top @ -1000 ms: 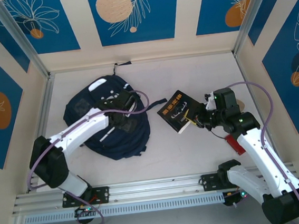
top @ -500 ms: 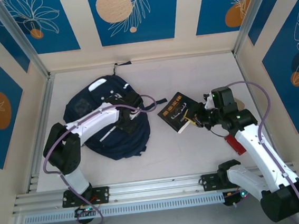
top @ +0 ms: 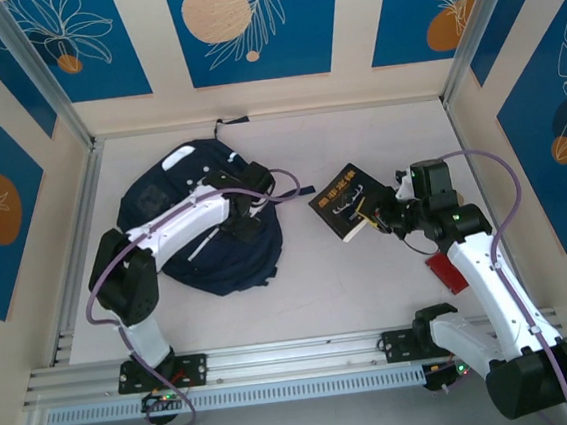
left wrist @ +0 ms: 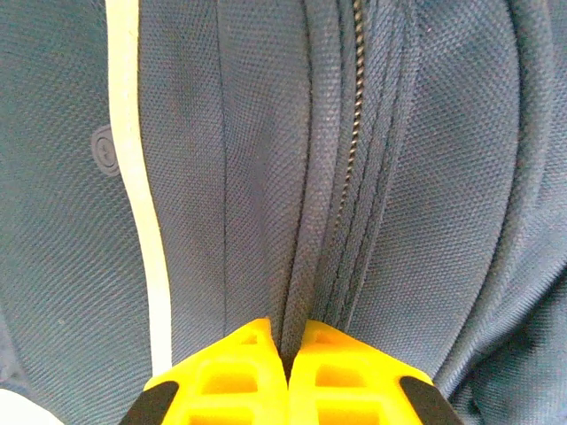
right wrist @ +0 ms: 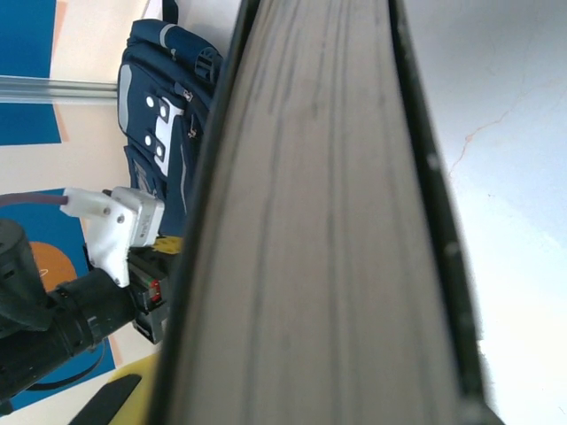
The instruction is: Pack the student bag
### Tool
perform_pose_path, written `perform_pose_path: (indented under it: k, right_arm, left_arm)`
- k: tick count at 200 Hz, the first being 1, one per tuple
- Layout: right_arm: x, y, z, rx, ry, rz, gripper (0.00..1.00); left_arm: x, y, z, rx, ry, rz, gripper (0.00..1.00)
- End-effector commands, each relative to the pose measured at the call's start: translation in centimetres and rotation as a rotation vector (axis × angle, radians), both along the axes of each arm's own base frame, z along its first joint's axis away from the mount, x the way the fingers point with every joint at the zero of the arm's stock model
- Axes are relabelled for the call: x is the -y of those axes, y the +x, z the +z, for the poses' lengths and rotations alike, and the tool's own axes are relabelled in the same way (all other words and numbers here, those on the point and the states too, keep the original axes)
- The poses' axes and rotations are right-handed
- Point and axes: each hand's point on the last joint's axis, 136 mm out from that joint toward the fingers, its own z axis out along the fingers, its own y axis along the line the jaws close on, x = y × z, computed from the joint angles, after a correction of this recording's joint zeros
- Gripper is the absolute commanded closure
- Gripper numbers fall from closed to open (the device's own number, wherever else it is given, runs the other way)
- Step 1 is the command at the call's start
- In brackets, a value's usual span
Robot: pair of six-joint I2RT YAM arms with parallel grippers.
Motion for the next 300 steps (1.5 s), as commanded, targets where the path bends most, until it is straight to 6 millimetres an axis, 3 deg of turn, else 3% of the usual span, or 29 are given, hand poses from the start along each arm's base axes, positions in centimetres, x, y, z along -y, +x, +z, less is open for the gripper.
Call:
perform_pose_path:
  k: [1,40,79,113,149,204,262,300]
  right_arm:
    - [-0.3,1.3,3.6,0.154,0.001,0.035,0.95]
    - [-1.0,0.7,4.2,0.183,0.019,0.103,0.95]
    - [-3.3,-0.7,4.6,0.218,0.125,0.256,0.95]
    - [-5.3,-1.5,4.0,0.202,0.216,0.334,0.95]
    - [-7.7,-0.9,3.1,0.169,0.29,0.377,0.95]
    - [-11.4,0.6,2.8,0.153,0.317,0.449,0.95]
    - [-14.9,6.1,-0.9,0.057,0.302,0.398,0.96]
    - [-17.8,8.6,-3.5,-0.001,0.246,0.398,0.95]
  left_arm:
    - [-0.1,0.9,5.7,0.133,-0.082,0.035,1.0]
    - [0.8,1.6,11.7,0.286,-0.244,0.048,1.0]
    - [2.2,3.5,17.6,0.458,-0.402,0.079,1.0]
    - [2.9,5.1,20.8,0.565,-0.479,0.122,1.0]
    - [4.5,5.8,22.2,0.585,-0.579,0.122,1.0]
    - [5.7,5.6,22.5,0.54,-0.624,0.097,1.0]
    - [7.1,5.6,23.5,0.524,-0.706,0.093,1.0]
    - [7.3,5.5,23.6,0.516,-0.728,0.097,1.0]
